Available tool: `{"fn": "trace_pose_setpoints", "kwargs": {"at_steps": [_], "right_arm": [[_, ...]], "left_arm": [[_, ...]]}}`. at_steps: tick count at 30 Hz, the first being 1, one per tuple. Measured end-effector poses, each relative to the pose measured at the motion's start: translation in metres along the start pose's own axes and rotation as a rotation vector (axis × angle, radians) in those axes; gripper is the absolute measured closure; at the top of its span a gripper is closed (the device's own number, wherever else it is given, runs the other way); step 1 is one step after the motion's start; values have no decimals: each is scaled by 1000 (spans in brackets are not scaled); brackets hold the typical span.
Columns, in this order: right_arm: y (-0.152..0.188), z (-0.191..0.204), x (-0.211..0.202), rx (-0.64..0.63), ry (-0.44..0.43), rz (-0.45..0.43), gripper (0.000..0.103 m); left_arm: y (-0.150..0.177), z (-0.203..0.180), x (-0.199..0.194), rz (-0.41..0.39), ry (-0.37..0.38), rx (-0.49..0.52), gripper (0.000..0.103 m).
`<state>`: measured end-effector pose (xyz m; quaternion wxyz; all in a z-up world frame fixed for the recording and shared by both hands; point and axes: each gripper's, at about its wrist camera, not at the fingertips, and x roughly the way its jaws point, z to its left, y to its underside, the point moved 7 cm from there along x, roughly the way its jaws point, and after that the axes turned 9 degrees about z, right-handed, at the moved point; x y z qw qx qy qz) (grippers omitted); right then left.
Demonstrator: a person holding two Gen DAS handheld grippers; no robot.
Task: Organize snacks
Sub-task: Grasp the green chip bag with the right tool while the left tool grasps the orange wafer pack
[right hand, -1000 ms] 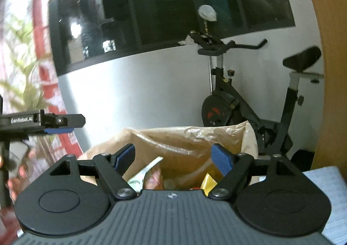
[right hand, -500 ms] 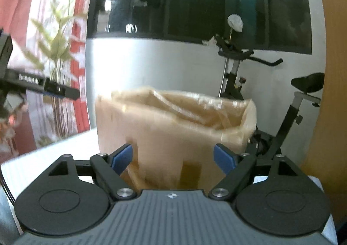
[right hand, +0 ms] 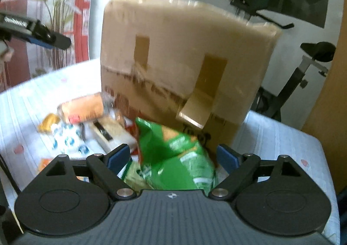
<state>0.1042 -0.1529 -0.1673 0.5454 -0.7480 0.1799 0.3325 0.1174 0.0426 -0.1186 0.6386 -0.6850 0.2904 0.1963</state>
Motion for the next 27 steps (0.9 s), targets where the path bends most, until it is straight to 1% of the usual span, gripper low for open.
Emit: {"fn": "trace_pose_setpoints", "kwargs": {"at_steps": [5, 7, 10, 12, 15, 17, 19, 23, 27], "right_arm": [[3, 0, 14, -2, -1, 40, 14], [6, 1, 16, -2, -4, 45, 19], [8, 1, 11, 7, -1, 27, 24], [9, 0, 7, 26, -15, 19, 32], [11, 0, 3, 45, -20, 10, 34], [10, 1, 2, 49, -23, 8, 34], [10, 0, 1, 57, -27, 6, 34], [9, -1, 0, 69, -30, 5, 35], [8, -1, 0, 72, -33, 11, 35]], "left_arm": [[14, 3, 5, 33, -15, 22, 9], [17, -1, 12, 61, -18, 38, 9], [20, -7, 24, 91, 4, 56, 9], [24, -11, 35, 115, 20, 72, 9], [32, -18, 54, 166, 44, 123, 9], [36, -18, 64, 181, 33, 143, 9], [38, -12, 72, 194, 20, 138, 9], [42, 2, 82, 221, -1, 98, 8], [44, 7, 87, 244, 46, 46, 8]]}}
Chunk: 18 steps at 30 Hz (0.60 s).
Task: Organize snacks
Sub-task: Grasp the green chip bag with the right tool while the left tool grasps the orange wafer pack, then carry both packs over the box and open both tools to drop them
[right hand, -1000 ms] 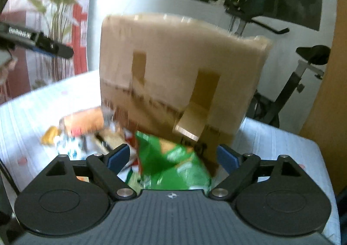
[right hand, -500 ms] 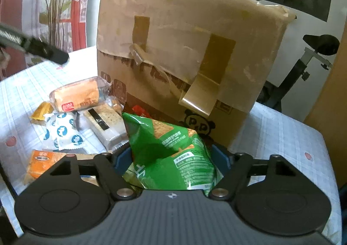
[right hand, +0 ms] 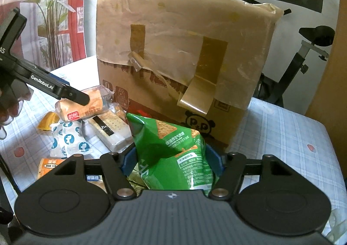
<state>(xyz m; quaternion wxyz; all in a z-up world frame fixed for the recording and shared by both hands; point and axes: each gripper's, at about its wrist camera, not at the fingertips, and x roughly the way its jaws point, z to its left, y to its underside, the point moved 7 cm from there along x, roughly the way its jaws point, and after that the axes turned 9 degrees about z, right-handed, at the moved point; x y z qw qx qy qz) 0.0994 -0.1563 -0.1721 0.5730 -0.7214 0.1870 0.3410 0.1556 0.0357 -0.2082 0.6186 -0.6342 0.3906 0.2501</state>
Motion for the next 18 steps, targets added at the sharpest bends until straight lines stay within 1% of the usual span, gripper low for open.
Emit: {"fn": "trace_pose_setpoints", "kwargs": {"at_steps": [4, 5, 6, 7, 8, 11, 15, 18], "right_arm": [[-1, 0, -2, 2, -8, 4, 35], [-1, 0, -3, 4, -9, 3, 35], [-2, 0, -4, 7, -9, 2, 35], [-2, 0, -5, 9, -9, -2, 35], [-2, 0, -7, 9, -12, -6, 36], [-3, 3, -13, -3, -14, -15, 37], [-4, 10, -24, -25, -25, -30, 37], [-8, 14, -34, -14, -52, -47, 38]], "left_arm": [[4, -2, 10, 15, 23, -18, 9], [5, -2, 12, 19, 30, -21, 10], [5, -3, 13, 17, 42, -23, 18], [7, -4, 11, 10, 64, -26, 19], [7, -4, 9, 6, 65, -31, 21], [8, -1, 1, -13, 22, -20, 23], [8, 4, -24, -63, 28, -44, 24], [9, 3, -43, -100, 14, -36, 24]]}}
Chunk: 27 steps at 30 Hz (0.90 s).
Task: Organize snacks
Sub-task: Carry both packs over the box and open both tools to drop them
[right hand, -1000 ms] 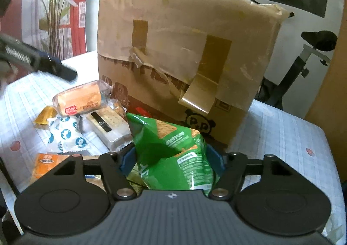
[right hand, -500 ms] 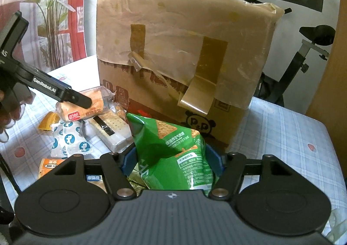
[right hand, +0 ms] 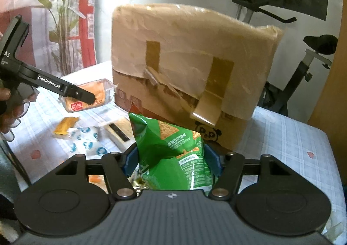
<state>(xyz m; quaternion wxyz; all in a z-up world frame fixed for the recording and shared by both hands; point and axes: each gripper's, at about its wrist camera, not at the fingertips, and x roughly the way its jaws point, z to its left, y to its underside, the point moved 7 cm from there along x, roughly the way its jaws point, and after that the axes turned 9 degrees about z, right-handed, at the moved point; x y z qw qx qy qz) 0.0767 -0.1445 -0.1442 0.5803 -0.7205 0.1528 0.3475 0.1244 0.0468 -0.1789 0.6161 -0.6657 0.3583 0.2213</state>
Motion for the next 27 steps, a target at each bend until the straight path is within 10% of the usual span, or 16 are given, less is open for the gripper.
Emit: {"fn": "trace_pose_setpoints", "kwargs": {"at_steps": [27], "right_arm": [[-130, -16, -121, 86, -79, -381, 38]], "left_arm": [[-113, -71, -125, -378, 47, 170, 24]]}}
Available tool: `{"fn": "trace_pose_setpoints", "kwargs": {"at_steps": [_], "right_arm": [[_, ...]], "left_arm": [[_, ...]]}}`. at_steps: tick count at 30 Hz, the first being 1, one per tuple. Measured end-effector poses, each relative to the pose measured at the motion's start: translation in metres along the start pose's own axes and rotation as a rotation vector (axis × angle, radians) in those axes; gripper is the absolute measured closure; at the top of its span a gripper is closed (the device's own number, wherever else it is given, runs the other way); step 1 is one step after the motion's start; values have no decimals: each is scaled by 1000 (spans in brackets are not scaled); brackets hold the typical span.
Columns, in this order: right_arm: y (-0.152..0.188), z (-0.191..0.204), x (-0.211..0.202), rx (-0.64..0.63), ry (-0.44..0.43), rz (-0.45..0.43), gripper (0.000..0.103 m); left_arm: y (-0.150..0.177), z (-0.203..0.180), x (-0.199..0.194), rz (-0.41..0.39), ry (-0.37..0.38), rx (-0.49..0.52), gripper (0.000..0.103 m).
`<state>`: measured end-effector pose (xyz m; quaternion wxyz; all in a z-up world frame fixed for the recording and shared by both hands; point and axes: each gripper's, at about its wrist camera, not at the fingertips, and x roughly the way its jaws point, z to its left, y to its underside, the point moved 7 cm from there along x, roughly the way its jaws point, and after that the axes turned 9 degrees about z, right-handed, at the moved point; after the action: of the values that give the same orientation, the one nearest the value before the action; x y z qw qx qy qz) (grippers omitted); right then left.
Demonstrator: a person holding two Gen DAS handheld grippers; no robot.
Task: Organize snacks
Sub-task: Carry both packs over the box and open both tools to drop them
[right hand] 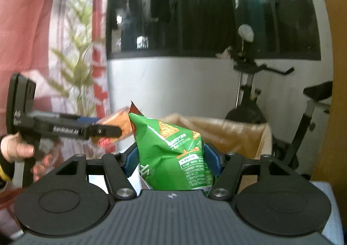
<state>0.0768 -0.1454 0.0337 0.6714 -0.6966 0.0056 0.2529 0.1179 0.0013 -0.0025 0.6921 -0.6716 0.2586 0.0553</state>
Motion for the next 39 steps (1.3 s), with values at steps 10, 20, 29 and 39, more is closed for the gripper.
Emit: {"fn": "trace_pose_setpoints", "kwargs": {"at_steps": [10, 20, 29, 39], "right_arm": [[-52, -58, 84, 10, 45, -30, 38], [-26, -95, 145, 114, 48, 59, 37], [-19, -105, 146, 142, 81, 86, 23], [-7, -80, 100, 123, 85, 49, 22]], "left_arm": [[-60, -13, 74, 10, 11, 63, 24], [-57, -1, 144, 131, -17, 42, 24], [-59, 14, 161, 154, 5, 24, 15], [-44, 27, 100, 102, -13, -31, 15]]}}
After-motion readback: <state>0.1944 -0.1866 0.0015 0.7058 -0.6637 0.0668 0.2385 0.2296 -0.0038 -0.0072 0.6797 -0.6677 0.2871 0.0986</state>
